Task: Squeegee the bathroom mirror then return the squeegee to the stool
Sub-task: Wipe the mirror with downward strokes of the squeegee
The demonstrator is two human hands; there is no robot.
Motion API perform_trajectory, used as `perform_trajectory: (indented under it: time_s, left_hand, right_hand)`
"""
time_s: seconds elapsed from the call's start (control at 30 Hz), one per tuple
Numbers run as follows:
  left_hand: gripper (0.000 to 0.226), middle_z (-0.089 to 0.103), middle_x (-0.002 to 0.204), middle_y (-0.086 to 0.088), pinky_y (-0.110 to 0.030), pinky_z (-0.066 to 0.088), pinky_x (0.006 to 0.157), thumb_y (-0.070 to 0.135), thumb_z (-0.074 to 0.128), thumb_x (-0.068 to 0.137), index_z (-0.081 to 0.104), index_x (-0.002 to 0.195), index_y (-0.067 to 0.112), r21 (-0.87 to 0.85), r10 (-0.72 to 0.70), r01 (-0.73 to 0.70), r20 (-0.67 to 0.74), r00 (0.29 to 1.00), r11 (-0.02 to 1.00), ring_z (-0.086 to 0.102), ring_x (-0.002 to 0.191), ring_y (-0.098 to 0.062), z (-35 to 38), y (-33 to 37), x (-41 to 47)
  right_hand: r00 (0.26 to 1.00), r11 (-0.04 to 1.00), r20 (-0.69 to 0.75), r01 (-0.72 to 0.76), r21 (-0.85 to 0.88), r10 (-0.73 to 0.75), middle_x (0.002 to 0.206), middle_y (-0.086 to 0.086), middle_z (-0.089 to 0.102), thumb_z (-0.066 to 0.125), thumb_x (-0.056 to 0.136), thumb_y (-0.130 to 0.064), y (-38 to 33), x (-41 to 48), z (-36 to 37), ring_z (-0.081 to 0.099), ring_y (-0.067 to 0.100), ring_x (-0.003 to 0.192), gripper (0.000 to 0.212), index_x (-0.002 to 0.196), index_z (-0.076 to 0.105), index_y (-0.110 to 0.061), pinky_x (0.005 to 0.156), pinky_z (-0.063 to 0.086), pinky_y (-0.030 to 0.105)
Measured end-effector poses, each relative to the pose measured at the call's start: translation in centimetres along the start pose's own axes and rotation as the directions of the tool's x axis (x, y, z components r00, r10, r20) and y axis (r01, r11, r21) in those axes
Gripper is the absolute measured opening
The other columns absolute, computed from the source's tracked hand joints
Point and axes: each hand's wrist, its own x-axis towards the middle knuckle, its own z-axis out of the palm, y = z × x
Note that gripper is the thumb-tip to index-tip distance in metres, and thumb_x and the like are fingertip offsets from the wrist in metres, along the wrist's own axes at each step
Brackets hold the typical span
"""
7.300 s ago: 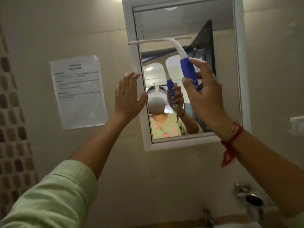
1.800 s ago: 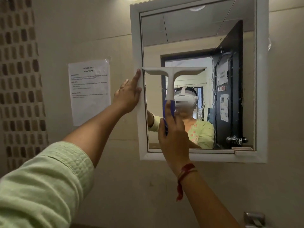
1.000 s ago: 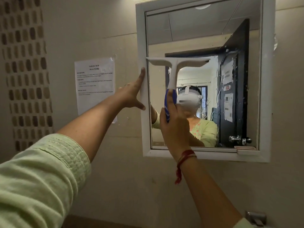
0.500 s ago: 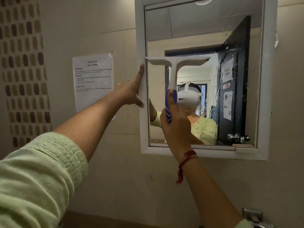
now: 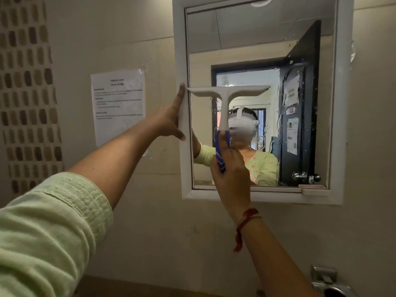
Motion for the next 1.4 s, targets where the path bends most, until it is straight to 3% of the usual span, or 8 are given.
perform_trajectory:
  time_s: [0.17,0.37,0.53,0.67,0.8,1.03,1.23,1.4]
  left_hand:
    - [0.136,0.041,0.139,-0.028,-0.048,0.042,0.098,0.006,0.079,0.070,-0.037,0.136,0.034,-0.034,-0.020,0.020,0.016,1.000,0.999,0.053,0.116,-0.040,-0.2,0.3,-0.2]
    - [0.137,0.040,0.139,-0.029,-0.047,0.046,0.093,0.006,0.079,0.069,-0.037,0.135,0.034,-0.028,-0.038,0.038,0.029,0.999,0.999,0.055,0.111,-0.040,-0.2,0.6,-0.2]
    - [0.139,0.035,0.143,-0.026,-0.047,0.048,0.093,0.004,0.079,0.069,-0.040,0.132,0.037,-0.059,-0.040,0.042,0.041,0.998,0.997,0.053,0.114,-0.038,-0.3,0.4,-0.1]
    - [0.137,0.040,0.138,-0.030,-0.044,0.050,0.086,0.003,0.078,0.070,-0.039,0.133,0.037,-0.089,-0.037,0.042,0.053,0.998,0.995,0.058,0.105,-0.038,-0.3,0.4,-0.1]
    - [0.137,0.042,0.136,-0.031,-0.046,0.050,0.089,0.004,0.078,0.070,-0.038,0.135,0.035,-0.085,-0.042,0.047,0.055,0.998,0.995,0.057,0.107,-0.040,-0.2,0.6,-0.2]
    - [0.137,0.039,0.138,-0.031,-0.049,0.045,0.095,0.005,0.079,0.069,-0.038,0.135,0.033,-0.068,-0.055,0.058,0.035,0.998,0.996,0.055,0.112,-0.040,0.0,0.6,0.0]
    - [0.138,0.046,0.131,-0.033,-0.043,0.049,0.083,0.005,0.079,0.069,-0.038,0.135,0.033,-0.050,-0.054,0.056,0.037,0.998,0.997,0.059,0.100,-0.039,0.0,0.5,0.2]
    - [0.139,0.043,0.135,-0.032,-0.046,0.049,0.088,0.006,0.080,0.069,-0.040,0.134,0.035,-0.025,-0.089,0.091,0.052,0.995,0.996,0.059,0.102,-0.039,0.5,0.5,-0.1]
  right_hand:
    - [1.000,1.000,0.026,-0.015,-0.006,0.015,0.108,0.016,0.060,0.063,0.084,-0.007,0.4,-3.8,0.5,0.050,0.021,0.096,0.071,0.141,0.022,-0.018,0.080,0.046,0.022]
    - [0.999,1.000,0.023,-0.022,0.002,0.022,0.111,0.017,0.060,0.063,0.085,-0.008,0.3,-4.6,0.2,0.058,0.027,0.090,0.069,0.141,0.024,-0.019,0.079,0.049,0.024]
    - [0.998,1.000,0.060,-0.011,-0.029,0.013,0.107,0.014,0.060,0.051,0.091,-0.016,0.3,-0.6,-0.1,0.059,0.027,0.089,0.069,0.142,0.007,-0.030,0.077,0.055,0.044]
    - [0.996,0.999,0.087,-0.036,0.004,0.035,0.116,0.018,0.058,0.060,0.087,-0.008,0.6,-4.7,-0.5,0.062,0.025,0.088,0.068,0.142,0.021,-0.019,0.082,0.052,0.029]
    - [0.982,0.996,0.171,-0.082,0.025,0.077,0.094,0.013,0.062,0.063,0.084,-0.004,0.6,-8.8,-1.1,0.059,0.014,0.069,0.070,0.140,0.023,-0.015,0.062,0.059,0.034]
    - [0.994,0.998,0.088,-0.059,-0.011,0.060,0.124,0.017,0.055,0.059,0.087,-0.010,0.8,-3.5,-0.9,0.060,0.027,0.100,0.069,0.142,0.019,-0.022,0.084,0.051,0.030]
    - [0.981,0.996,0.176,-0.086,-0.001,0.085,0.100,0.012,0.062,0.062,0.085,-0.006,1.1,-9.2,-1.0,0.060,0.017,0.072,0.072,0.142,0.020,-0.019,0.066,0.059,0.030]
    - [0.987,0.997,0.146,-0.067,0.023,0.063,0.108,0.013,0.062,0.063,0.085,-0.007,0.8,-8.7,-1.3,0.061,0.018,0.079,0.074,0.142,0.018,-0.022,0.071,0.057,0.027]
